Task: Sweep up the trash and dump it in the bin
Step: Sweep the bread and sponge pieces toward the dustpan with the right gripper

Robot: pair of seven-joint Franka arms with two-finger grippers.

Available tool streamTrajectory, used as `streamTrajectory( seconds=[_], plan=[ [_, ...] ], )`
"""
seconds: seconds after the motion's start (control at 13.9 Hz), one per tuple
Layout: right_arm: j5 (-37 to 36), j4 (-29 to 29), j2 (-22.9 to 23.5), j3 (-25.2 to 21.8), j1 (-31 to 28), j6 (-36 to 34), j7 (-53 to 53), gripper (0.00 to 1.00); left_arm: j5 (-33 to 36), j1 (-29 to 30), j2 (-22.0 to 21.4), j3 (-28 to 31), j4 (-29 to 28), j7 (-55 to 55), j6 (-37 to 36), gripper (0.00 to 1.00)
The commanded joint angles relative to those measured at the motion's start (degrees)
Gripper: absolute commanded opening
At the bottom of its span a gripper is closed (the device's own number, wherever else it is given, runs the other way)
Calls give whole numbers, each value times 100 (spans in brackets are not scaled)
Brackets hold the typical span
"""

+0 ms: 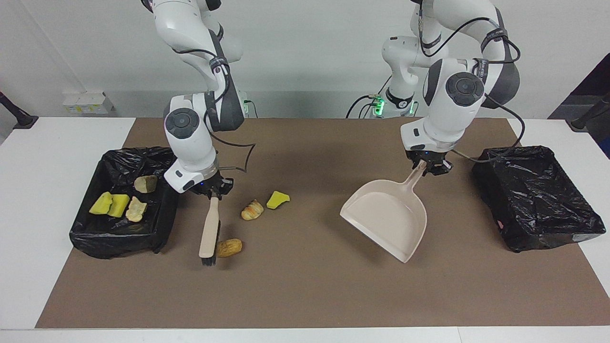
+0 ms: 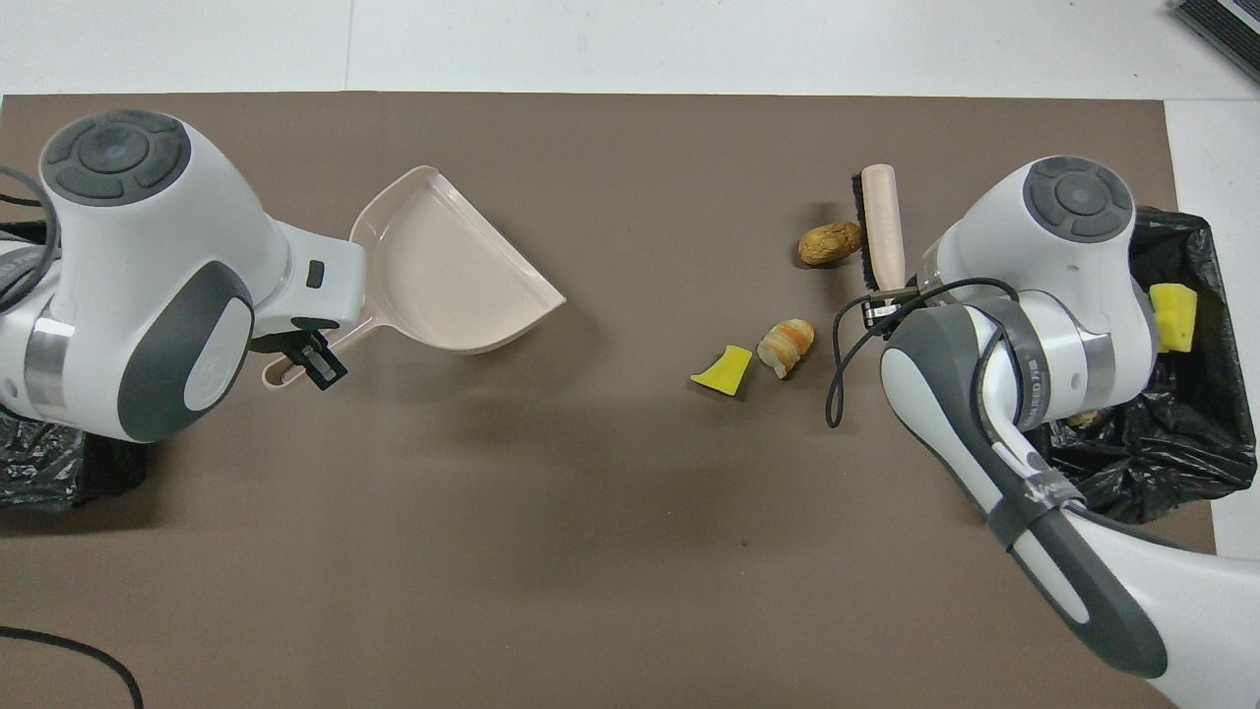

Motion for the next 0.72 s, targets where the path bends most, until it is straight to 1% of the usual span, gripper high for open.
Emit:
streamTrajectory(
  seconds=[0.0, 0.07, 0.14, 0.22, 0.36, 0.43, 0.65],
  plan=[
    [-453, 180, 226, 67, -261, -108, -852, 0, 64, 190, -263, -59, -386, 1248, 131, 0],
    [-656, 311, 314, 76, -226, -117, -968, 0, 63, 164, -289, -59, -456, 1339, 149, 0],
    [-693, 338, 384, 85, -182, -99, -995, 0, 63, 121, -377, -59, -692, 1357, 219, 0],
    [-667, 312, 394, 128, -147, -64, -995, 0, 81, 94, -438, -85, -920, 1358, 393, 0],
    [-597, 251, 394, 129, 125, -152, -978, 0, 81, -125, -579, -77, -1439, 1340, 763, 0],
    [-544, 146, 333, 129, 196, -178, -952, 0, 81, -204, -658, -77, -1641, 1314, 860, 0],
    [-131, -126, 219, 129, 521, -178, -786, 0, 81, -591, -878, -85, -1976, 954, 1045, 0]
  ],
)
